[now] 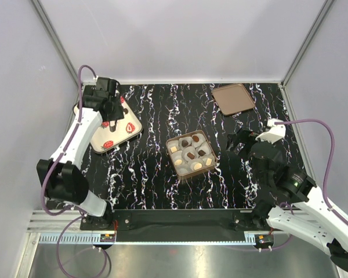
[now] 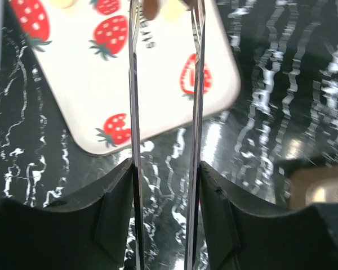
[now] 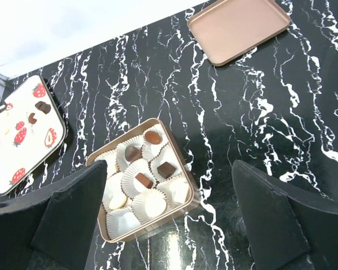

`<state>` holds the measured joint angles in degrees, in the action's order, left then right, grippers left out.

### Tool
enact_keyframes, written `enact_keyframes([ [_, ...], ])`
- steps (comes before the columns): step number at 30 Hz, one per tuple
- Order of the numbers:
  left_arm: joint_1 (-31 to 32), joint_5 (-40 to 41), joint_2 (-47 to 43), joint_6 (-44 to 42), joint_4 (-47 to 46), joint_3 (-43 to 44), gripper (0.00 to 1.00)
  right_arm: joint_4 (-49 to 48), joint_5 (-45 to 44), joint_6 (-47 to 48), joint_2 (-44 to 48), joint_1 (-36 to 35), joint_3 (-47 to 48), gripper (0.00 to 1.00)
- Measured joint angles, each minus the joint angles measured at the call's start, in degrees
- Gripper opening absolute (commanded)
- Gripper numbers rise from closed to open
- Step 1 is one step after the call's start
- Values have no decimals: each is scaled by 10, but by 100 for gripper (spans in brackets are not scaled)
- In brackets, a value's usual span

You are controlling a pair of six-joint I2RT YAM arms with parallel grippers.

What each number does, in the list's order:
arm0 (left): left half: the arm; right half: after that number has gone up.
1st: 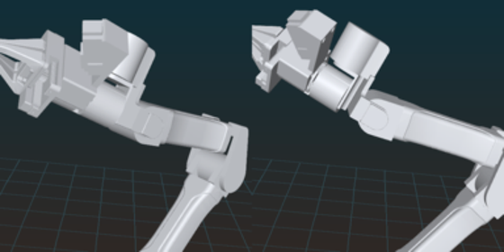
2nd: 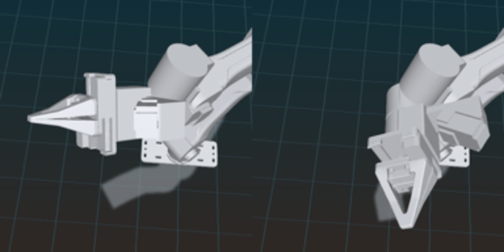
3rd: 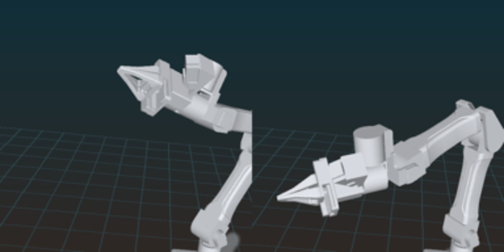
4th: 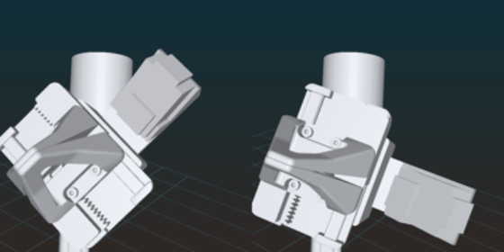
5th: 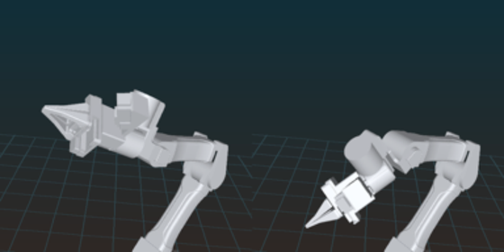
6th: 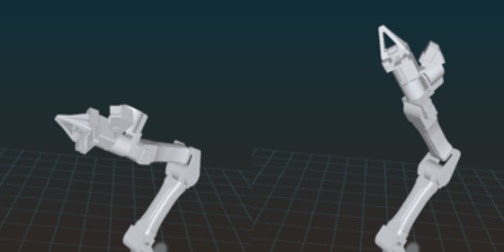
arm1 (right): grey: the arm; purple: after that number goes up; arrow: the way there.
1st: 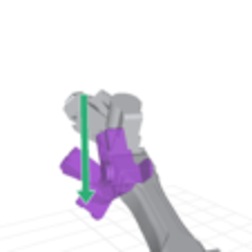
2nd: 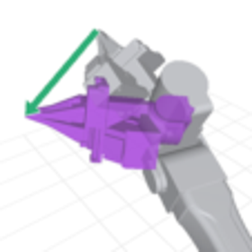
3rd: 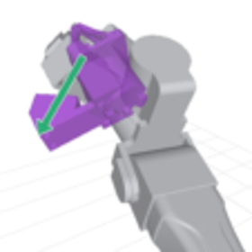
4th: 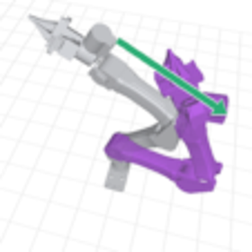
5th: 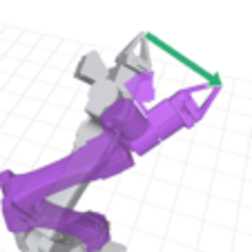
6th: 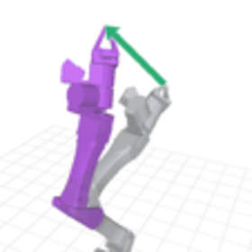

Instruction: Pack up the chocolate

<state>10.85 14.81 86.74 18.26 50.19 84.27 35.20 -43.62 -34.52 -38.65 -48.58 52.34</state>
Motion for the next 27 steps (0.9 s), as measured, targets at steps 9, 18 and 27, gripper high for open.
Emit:
enact_keyframes([
  [9,-79,-29,107,-16,-21,2,45,-17,11,2,-3,0,-7,100],
  [18,-92,-87,163,-30,-48,14,45,-41,11,11,-11,0,-15,100],
  [27,-95,-76,211,-37,-43,60,42,-46,9,22,-16,0,-19,100],
])
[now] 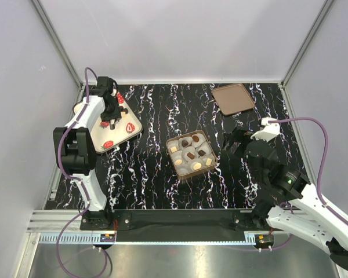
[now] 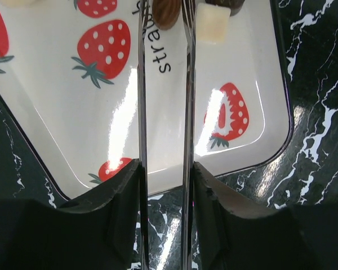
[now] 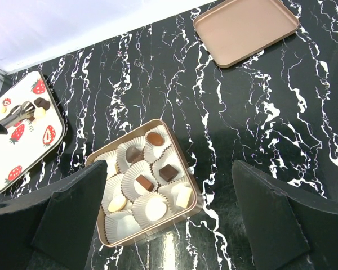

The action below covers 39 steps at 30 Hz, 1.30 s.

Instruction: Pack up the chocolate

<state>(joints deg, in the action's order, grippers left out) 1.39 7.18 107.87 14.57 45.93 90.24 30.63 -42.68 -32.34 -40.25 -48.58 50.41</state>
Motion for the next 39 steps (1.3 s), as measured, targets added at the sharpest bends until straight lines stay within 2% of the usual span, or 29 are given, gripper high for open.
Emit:
enact_keyframes([
  [8,0,3,5,-6,17,20,31,-2,-5,10,1,0,0,100],
  [17,0,3,-11,-5,61,29,29,-8,-8,10,-7,0,0,100],
  [22,22,0,-86,0,74,21,29,-6,-8,10,-6,0,2,100],
  [25,74,-6,-142,0,74,11,29,2,-9,6,-5,0,7,100],
  [29,197,-28,-200,0,71,-10,29,14,-9,-4,2,0,10,100],
  [34,339,-56,-233,7,70,-54,29,27,-8,-17,10,0,10,100],
  [39,440,-68,-258,18,74,-101,29,41,-8,-23,14,0,10,99],
])
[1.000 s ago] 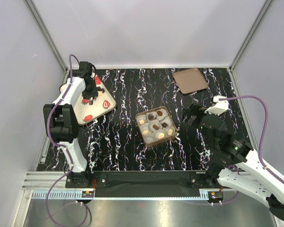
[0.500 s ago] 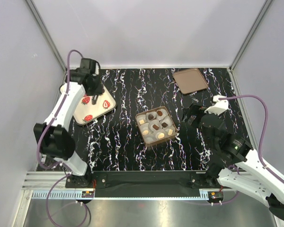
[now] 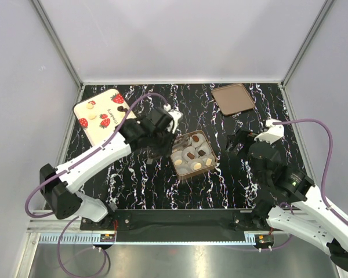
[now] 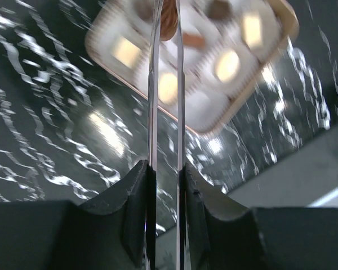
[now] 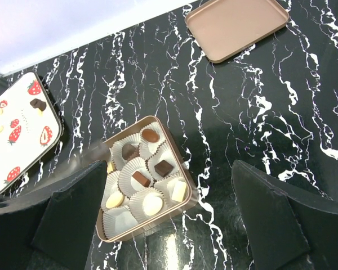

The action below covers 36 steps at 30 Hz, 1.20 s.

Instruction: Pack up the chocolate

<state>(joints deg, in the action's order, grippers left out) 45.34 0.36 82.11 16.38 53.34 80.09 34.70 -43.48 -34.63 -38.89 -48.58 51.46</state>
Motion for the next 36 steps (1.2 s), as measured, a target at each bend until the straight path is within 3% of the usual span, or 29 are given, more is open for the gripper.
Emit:
enact_keyframes([
  [7,61,-9,-46,1,12,-51,29,7,0,-2,-2,0,0,100],
  [36,99,-49,-63,-16,54,-69,30,7,1,-13,-2,0,0,100],
])
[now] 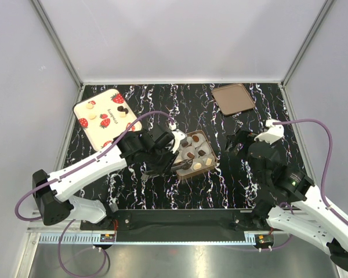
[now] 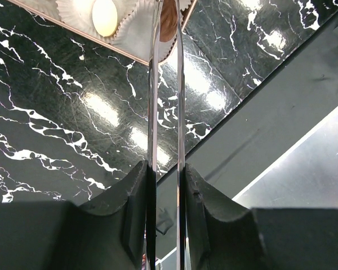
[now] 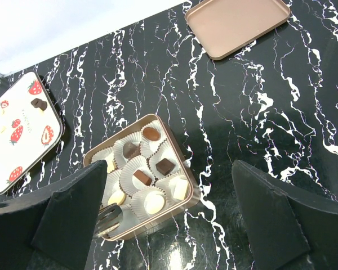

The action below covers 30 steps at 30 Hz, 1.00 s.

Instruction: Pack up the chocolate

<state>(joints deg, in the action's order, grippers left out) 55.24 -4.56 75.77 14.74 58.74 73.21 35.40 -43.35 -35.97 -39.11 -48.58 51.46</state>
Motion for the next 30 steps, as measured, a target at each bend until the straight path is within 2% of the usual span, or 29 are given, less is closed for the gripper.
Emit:
enact_keyframes([
  [20,0,7,23,-9,6,-7,33,0,5,1,-7,0,0,99],
  [30,0,11,25,-10,10,-10,40,0,5,1,-8,0,0,100],
])
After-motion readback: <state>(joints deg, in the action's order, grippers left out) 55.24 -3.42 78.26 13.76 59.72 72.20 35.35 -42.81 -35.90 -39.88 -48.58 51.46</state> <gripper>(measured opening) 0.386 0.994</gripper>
